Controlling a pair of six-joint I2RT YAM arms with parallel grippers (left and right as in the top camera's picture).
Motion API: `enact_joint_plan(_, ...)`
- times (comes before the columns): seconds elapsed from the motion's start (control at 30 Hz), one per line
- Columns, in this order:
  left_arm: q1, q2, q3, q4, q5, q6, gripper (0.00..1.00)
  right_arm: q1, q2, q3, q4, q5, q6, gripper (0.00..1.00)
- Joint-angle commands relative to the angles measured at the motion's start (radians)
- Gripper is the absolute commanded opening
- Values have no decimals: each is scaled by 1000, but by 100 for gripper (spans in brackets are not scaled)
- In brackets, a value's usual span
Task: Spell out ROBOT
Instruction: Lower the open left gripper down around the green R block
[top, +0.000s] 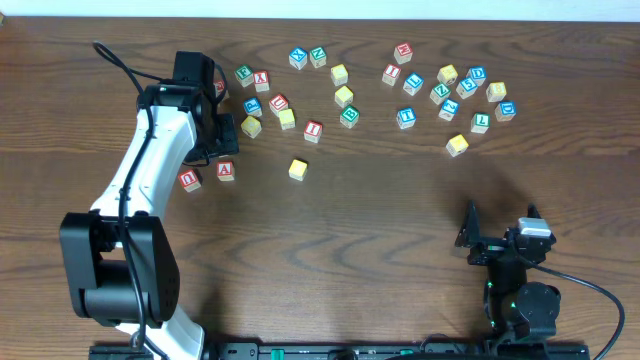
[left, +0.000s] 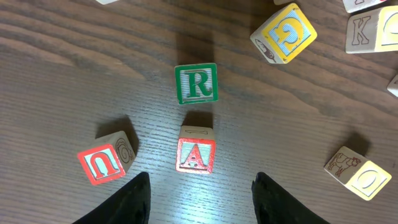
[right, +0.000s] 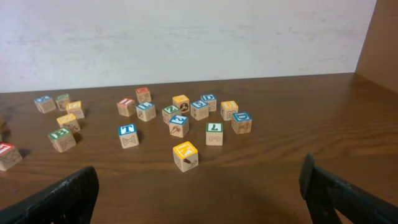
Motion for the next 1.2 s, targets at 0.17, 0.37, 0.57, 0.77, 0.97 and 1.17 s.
enact_joint_plan(0.17, 5, 3, 20, 10, -12, 9, 22, -10, -8, -2, -3, -3, -11, 99)
enact_joint_plan(0.37, 5, 3, 20, 10, -12, 9, 70, -10, -8, -2, -3, -3, -11, 99)
enact_joint_plan(0.57, 5, 3, 20, 10, -12, 9, 74, -10, -8, -2, -3, -3, -11, 99)
enact_joint_plan(0.77, 5, 3, 20, 11, -12, 9, 75, -10, -8, -2, -3, -3, -11, 99)
enact_joint_plan(0.97, 5, 3, 20, 27, -12, 9, 64, -10, -8, -2, -3, -3, -11, 99)
enact_joint_plan(1.17, 5, 3, 20, 32, -12, 9, 63, -10, -8, -2, -3, -3, -11, 99)
